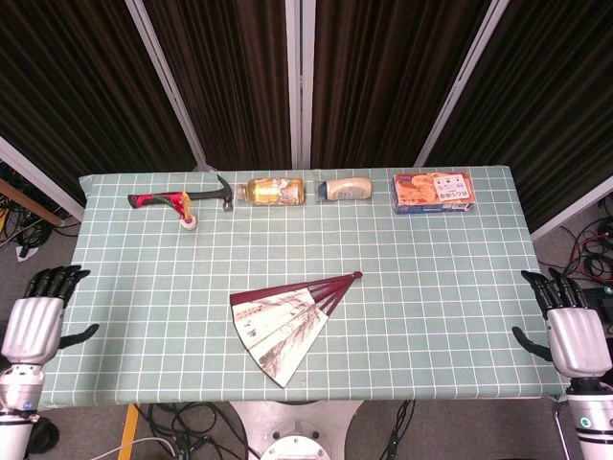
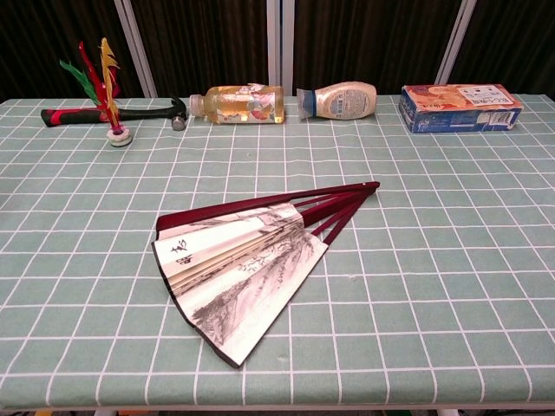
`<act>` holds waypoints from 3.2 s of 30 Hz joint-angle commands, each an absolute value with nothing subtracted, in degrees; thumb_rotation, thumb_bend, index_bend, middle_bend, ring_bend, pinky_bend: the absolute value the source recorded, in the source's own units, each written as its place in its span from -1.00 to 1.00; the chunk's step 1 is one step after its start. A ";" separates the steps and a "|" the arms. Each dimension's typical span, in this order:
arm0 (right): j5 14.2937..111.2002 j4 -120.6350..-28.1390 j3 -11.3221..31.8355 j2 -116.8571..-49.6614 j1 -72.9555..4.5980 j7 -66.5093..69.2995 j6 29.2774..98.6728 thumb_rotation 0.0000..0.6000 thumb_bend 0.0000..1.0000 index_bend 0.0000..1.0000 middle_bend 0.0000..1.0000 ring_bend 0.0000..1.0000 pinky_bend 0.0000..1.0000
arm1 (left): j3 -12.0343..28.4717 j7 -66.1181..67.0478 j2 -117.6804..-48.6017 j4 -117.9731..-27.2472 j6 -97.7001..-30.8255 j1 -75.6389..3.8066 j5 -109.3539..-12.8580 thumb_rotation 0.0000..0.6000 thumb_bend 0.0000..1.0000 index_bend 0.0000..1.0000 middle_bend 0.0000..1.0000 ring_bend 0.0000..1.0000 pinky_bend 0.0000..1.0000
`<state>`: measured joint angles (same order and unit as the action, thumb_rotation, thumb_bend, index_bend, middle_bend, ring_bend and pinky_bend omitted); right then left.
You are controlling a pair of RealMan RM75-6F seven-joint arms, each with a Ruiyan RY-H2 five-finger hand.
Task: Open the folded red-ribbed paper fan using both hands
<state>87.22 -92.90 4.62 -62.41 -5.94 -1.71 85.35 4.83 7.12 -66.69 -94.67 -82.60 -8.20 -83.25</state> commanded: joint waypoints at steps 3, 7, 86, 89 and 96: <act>87.55 -93.08 5.11 -61.84 -6.38 -1.51 85.47 1.00 -0.77 -0.78 -0.68 -0.90 -0.77 | 7.93 0.91 -64.89 -95.38 -70.83 -17.73 -85.03 1.00 -0.69 -0.52 -0.56 -0.58 -0.52; 87.93 -93.38 5.05 -61.65 -6.62 -1.65 85.30 1.00 -0.77 -0.78 -0.68 -0.90 -0.77 | 10.01 -3.64 -66.17 -94.16 -60.78 -25.49 -84.26 1.00 -0.63 -0.48 -0.51 -0.51 -0.47; 85.62 -91.73 5.46 -60.81 -5.52 1.97 85.91 1.00 -0.77 -0.78 -0.67 -0.90 -0.77 | 4.41 30.23 -102.04 -69.44 -38.19 -75.62 -18.83 1.00 -0.32 0.13 0.12 -0.05 -0.39; 85.75 -91.60 5.66 -60.88 -5.41 2.27 86.43 1.00 -0.77 -0.78 -0.67 -0.90 -0.77 | 4.64 29.94 -101.97 -69.81 -38.44 -75.16 -19.61 1.00 -0.32 0.19 0.18 0.00 -0.39; 86.27 -91.61 5.80 -60.67 -5.59 3.71 86.52 1.00 -0.77 -0.78 -0.66 -0.90 -0.77 | 6.16 27.54 -101.28 -71.75 -41.93 -72.69 -24.46 1.00 -0.28 0.31 0.34 0.21 -0.26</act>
<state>86.18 -91.52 5.77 -60.81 -5.50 3.31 86.63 5.49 28.58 -101.79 -70.81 -40.82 -73.65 -22.91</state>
